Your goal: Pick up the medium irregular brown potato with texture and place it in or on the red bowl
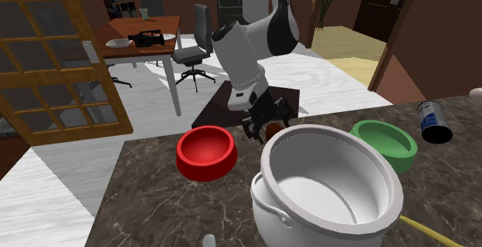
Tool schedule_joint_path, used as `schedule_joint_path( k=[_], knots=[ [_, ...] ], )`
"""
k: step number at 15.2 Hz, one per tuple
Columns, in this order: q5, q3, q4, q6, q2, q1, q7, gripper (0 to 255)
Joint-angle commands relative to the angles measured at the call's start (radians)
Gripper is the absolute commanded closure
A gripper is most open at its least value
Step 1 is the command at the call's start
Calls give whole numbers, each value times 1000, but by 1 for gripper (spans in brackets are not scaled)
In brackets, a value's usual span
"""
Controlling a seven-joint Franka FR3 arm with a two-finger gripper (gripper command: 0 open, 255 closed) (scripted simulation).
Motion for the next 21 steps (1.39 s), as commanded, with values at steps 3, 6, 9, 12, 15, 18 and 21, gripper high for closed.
schedule_joint_path(
  k=[3, 6, 9, 12, 15, 18, 21],
  knots=[
    [0, 0, 0, 0, 0, 0, 0, 255],
    [0, 0, 0, 0, 0, 0, 0, 255],
    [0, 0, 0, 0, 0, 0, 0, 255],
    [-9, 1, 4, -11, -10, -2, 10, 255],
    [-33, 2, 18, -46, -38, -7, 40, 255],
    [-55, 5, 34, -81, -64, -12, 67, 255],
    [-74, 7, 52, -117, -87, -17, 93, 255]
  ],
)
